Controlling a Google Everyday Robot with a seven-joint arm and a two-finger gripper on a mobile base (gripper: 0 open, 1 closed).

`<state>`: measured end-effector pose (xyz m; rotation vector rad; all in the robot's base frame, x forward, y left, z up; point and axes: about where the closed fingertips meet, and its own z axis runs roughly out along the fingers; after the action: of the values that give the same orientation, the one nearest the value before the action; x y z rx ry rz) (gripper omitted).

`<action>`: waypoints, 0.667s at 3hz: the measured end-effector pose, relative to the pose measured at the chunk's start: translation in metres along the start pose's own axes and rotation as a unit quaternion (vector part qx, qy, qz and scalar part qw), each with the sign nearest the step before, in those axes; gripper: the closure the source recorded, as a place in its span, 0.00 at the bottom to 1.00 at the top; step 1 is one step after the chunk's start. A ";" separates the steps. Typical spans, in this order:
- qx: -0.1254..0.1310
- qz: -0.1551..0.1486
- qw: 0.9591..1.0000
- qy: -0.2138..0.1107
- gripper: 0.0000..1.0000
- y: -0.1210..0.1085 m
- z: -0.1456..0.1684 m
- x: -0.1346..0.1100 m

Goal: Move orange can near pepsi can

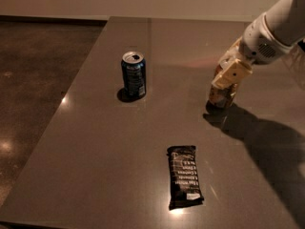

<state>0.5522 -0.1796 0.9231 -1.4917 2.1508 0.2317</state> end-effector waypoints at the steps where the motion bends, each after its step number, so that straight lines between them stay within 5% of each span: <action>1: -0.003 -0.021 1.000 -0.006 0.99 -0.003 -0.001 -0.026; 2: -0.018 -0.050 0.998 -0.022 1.00 0.001 0.006 -0.066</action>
Offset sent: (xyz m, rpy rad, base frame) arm 0.0310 0.1021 0.0434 0.0451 -0.0457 0.1966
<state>0.5710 -0.1222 0.9502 -1.5950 2.0402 0.2663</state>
